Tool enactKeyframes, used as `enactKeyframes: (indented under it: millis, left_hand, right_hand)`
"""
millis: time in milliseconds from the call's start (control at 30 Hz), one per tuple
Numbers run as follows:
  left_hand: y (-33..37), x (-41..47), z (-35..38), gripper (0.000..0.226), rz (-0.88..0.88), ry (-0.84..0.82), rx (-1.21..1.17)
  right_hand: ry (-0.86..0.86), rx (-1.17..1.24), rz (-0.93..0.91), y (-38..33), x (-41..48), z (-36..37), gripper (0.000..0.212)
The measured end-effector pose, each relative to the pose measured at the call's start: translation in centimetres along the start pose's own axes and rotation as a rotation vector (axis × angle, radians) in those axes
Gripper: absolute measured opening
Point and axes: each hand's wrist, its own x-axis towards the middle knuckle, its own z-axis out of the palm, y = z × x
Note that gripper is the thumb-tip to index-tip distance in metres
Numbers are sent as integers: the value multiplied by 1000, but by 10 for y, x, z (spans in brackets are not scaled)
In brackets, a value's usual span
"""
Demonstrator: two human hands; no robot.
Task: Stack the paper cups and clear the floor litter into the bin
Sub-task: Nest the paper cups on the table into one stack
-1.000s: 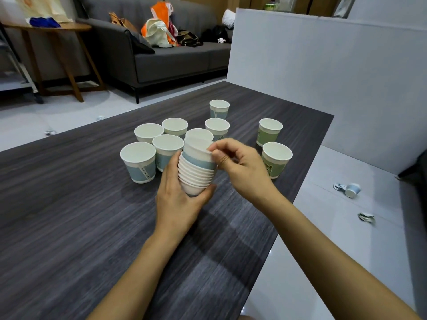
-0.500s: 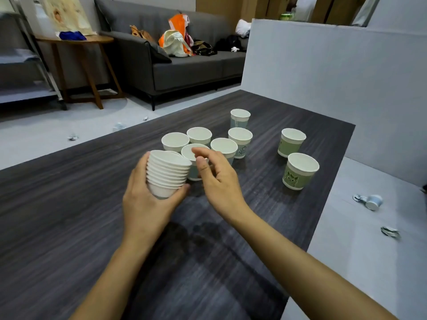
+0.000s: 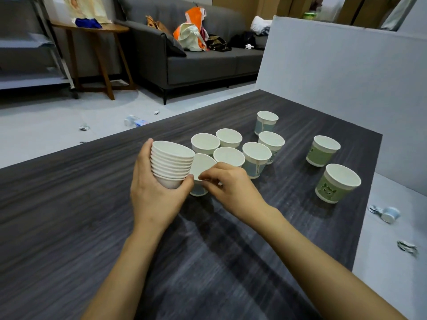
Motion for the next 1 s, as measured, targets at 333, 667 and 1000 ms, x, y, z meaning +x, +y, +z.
enactKeyframes:
  millis: [333,667,1000]
  left_hand:
    - [17,-3,-1,92,-36,26,-94]
    - [31,-21,12,80,51,-191,16]
    - [33,-26,15,76,91,-209,56]
  right_hand:
    - [324,3,-51,-4,-4,-23,13]
    - [555,567,271,-18,-2,-68,9]
    - [217,606,267,-22,-21,-37,18]
